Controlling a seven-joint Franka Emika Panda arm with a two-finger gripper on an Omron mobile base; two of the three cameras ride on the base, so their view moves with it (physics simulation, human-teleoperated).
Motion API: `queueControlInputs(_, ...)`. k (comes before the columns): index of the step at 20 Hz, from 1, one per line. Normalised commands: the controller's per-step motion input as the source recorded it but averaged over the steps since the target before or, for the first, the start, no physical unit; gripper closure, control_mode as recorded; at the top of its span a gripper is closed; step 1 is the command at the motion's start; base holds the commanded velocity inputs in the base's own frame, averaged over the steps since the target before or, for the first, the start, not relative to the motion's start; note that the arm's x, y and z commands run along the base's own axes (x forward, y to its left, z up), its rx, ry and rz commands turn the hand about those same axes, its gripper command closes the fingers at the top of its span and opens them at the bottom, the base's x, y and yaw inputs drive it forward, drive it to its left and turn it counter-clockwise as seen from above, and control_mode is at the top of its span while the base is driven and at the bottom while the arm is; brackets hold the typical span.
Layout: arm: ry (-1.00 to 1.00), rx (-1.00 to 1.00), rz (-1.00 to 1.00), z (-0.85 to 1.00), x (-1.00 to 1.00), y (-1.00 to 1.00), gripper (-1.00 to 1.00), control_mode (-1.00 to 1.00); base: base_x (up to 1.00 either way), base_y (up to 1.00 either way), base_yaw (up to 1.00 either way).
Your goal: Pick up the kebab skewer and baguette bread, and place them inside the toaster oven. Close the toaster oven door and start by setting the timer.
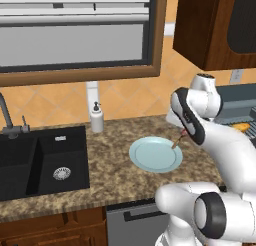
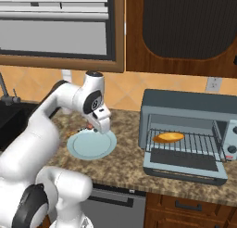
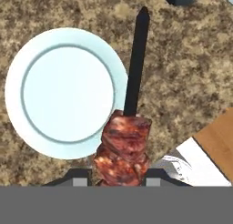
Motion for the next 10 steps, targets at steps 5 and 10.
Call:
queueControlInputs(5,0.00,0.06,-0.27,0.59,-0.77,-0.61,1.00,-1.00,0.00,0.00,0.00)
queueControlInputs(10,0.00,0.07,-0.25,0.35,-0.60,-0.94,1.00,-1.00,0.00,0.00,0.00)
